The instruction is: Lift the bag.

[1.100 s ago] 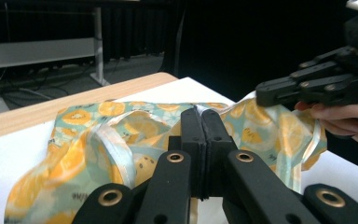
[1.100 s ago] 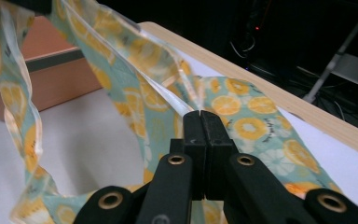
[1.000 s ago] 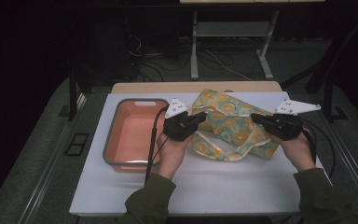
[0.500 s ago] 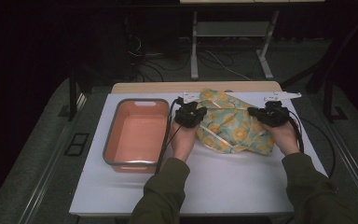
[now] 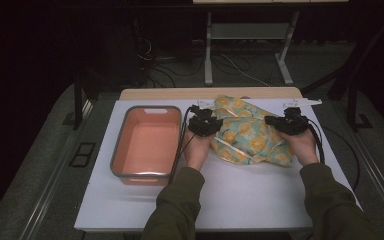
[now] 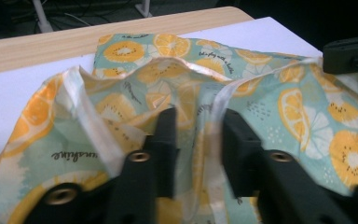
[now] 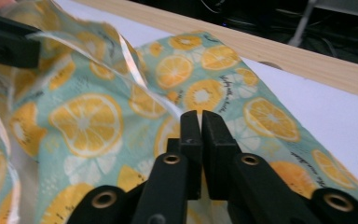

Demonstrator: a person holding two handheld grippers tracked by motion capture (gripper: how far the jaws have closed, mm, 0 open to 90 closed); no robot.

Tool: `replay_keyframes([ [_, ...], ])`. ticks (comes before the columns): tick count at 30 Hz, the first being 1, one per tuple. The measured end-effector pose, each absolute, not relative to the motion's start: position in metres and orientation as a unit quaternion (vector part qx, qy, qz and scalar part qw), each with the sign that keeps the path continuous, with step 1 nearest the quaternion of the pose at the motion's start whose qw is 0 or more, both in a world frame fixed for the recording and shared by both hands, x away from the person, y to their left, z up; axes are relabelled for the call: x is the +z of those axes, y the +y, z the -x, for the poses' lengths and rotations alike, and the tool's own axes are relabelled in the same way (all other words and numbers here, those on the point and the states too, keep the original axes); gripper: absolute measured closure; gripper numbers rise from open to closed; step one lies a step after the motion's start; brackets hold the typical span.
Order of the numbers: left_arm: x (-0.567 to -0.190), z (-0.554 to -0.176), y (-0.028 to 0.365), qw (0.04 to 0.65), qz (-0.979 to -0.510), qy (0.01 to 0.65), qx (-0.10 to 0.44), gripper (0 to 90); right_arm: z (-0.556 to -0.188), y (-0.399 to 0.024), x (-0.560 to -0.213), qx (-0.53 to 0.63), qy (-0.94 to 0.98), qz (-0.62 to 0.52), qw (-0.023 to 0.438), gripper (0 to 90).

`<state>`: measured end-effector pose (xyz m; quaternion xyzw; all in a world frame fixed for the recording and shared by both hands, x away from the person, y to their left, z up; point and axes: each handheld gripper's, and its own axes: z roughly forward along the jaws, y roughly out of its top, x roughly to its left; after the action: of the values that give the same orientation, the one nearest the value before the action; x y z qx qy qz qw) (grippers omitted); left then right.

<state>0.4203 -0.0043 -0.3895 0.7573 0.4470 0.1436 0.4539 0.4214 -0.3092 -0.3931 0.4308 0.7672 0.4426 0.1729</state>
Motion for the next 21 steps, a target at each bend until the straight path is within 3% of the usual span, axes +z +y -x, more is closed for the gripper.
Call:
replay_keyframes([
  [4,-0.386,-0.418,-0.003,0.455,-0.760,0.439,0.150,45.4,-0.418,-0.310,-0.390,0.461,0.759,-0.431,0.157,61.8],
  [8,-0.382,-0.415,0.002,0.463,-0.757,0.436,0.146,35.2,-0.412,-0.309,-0.385,0.475,0.758,-0.424,0.144,47.1],
  [15,-0.368,-0.402,0.011,0.475,-0.764,0.413,0.141,24.0,-0.395,-0.307,-0.374,0.498,0.757,-0.401,0.132,37.1],
  [21,-0.353,-0.378,0.029,0.503,-0.774,0.359,0.140,22.1,-0.378,-0.305,-0.367,0.506,0.769,-0.372,0.119,31.7],
])
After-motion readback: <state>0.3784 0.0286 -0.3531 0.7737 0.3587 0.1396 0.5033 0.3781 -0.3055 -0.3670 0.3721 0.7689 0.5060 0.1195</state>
